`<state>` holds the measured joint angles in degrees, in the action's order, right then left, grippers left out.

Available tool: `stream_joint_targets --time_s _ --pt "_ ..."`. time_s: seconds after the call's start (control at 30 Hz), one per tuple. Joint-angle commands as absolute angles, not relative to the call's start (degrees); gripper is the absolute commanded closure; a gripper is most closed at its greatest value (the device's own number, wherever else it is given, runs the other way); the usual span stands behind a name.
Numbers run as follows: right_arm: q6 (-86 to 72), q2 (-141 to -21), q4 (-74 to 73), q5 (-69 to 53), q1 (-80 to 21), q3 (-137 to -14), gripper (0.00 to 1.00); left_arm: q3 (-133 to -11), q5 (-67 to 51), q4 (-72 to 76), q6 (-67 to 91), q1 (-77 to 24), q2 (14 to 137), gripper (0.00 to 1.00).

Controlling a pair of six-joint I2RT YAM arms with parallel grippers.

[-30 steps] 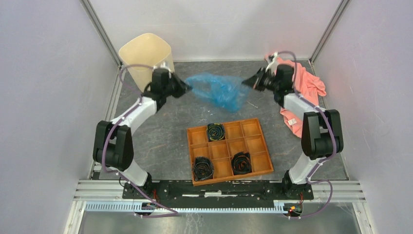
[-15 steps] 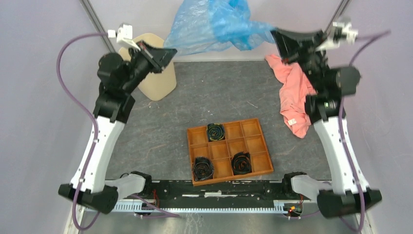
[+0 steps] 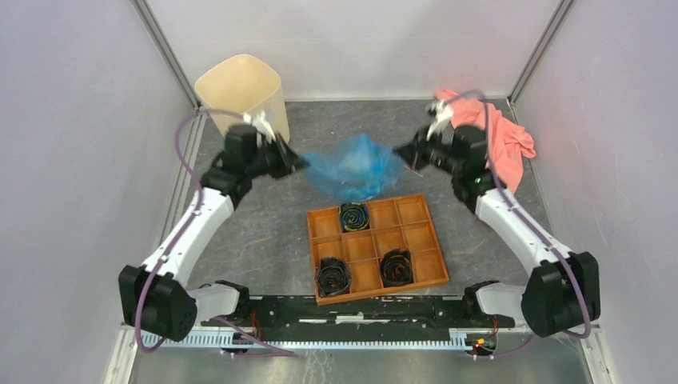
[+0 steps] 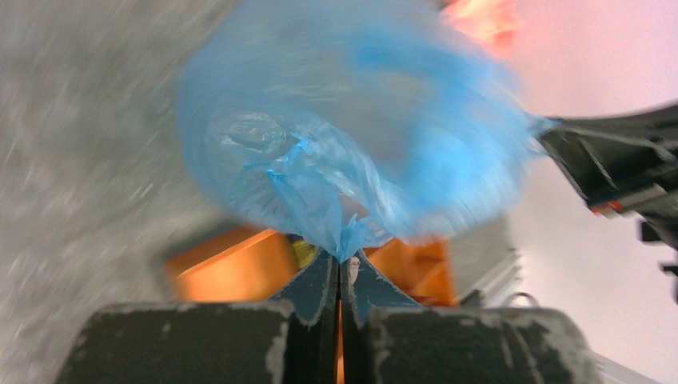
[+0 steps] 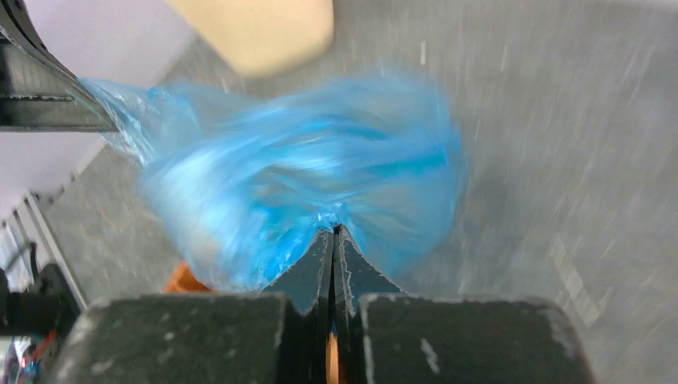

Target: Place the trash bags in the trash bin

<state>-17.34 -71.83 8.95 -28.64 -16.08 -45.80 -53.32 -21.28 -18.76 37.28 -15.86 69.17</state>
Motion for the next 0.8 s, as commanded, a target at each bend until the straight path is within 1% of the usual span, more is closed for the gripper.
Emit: stream_joint_targets --time_s 0.0,0.03,0.07,0.1,0.13,0.17,0.2,0.27,0.33,0.47,0.53,0.63,0.7,0.77 --pt "-13.89 -68.79 5.83 -29.19 -15.96 -74.92 0.99 -80.76 -30.26 -14.71 37.53 -15.82 67.54 0.98" --pt "-13.64 -68.88 4.87 -28.49 -15.95 -80.13 0.99 -84.09 -30.01 -15.04 37.46 -15.82 67.99 0.98" --pt "-13.54 -68.53 4.34 -27.31 -15.93 -85.45 0.99 -90.3 -29.27 -15.11 37.33 -15.82 68.07 0.98" --pt "-13.49 -67.73 4.79 -26.39 -15.97 -88.19 0.99 -93.52 -27.83 -15.0 37.21 -15.82 67.86 0.98" --pt "-13.82 -66.43 6.97 -25.77 -15.94 -89.05 0.99 -95.07 -26.13 -14.65 37.12 -15.82 67.23 0.98" --pt "-14.18 -64.34 10.32 -25.13 -15.94 -87.36 0.99 -94.94 -24.05 -13.94 36.97 -15.82 66.18 0.98" --pt "-14.37 -62.47 13.7 -24.62 -15.95 -84.33 0.99 -93.3 -21.89 -13.3 36.92 -15.82 64.7 0.98" --pt "-14.38 -58.74 20.04 -23.73 -15.98 -75.05 0.99 -85.62 -17.38 -11.22 37.2 -15.82 61.22 0.98" --pt "-13.72 -57.77 21.19 -22.94 -16.03 -65.88 0.99 -76.65 -14.35 -11.79 36.53 -15.82 58.68 0.98" --pt "-13.59 -61.81 22.24 -23.48 -15.94 -46.51 0.99 -58.43 -9.82 -17.03 32.53 -15.78 58.44 0.98" --pt "-13.27 -65.04 22.01 -25.89 -15.92 -40.94 0.99 -51.46 -7.98 -19.53 31.35 -15.58 59.22 0.98" --pt "-14.18 -67.12 22.39 -28.79 -16.22 -38.27 0.99 -46.88 -10.06 -18.79 31.0 -15.6 58.07 0.98" --pt "-12.84 -67.58 18.34 -28.47 -16.42 -43.14 0.99 -48.31 -11.0 -18.36 31.11 -15.56 57.11 0.98" --pt "-12.2 -67.53 14.4 -28.3 -16.67 -50.21 0.99 -53.13 -13.02 -18.35 31.36 -15.56 57.53 0.98"
